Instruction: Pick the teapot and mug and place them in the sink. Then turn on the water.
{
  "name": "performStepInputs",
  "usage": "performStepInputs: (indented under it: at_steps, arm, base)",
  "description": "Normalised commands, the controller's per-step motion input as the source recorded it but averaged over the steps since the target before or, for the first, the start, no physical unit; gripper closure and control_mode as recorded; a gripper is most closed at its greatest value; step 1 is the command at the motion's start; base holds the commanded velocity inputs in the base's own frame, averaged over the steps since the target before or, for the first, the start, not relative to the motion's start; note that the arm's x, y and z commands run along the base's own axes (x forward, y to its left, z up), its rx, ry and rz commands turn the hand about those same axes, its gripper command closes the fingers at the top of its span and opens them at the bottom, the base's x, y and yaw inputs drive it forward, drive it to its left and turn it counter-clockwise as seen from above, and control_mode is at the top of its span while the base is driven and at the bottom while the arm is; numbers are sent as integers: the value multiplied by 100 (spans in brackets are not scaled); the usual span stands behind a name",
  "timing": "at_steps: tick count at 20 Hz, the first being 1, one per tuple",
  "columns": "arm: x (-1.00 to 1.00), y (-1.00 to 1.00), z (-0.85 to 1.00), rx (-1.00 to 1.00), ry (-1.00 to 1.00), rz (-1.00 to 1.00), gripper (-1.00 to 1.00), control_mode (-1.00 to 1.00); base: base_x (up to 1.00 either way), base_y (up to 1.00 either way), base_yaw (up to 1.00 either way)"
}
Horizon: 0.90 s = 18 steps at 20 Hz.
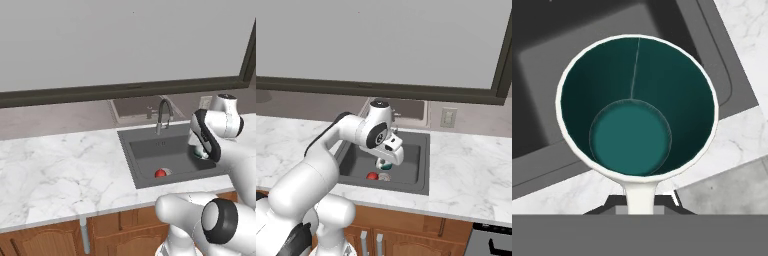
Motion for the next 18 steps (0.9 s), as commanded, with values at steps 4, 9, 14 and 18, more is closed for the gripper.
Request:
performStepInputs:
  at_steps: [4,9,14,18]
  arm:
    - [6,0,-29,0,0,0,100,-100]
    - [19,0,-23,0,0,0,100,-100]
    - [24,0,-21,0,-3,0,100,-100]
    - [24,0,-24,0,0,0,100,-100]
  base:
    - [0,0,0]
    - [0,0,0]
    - [0,0,0]
    - [0,0,0]
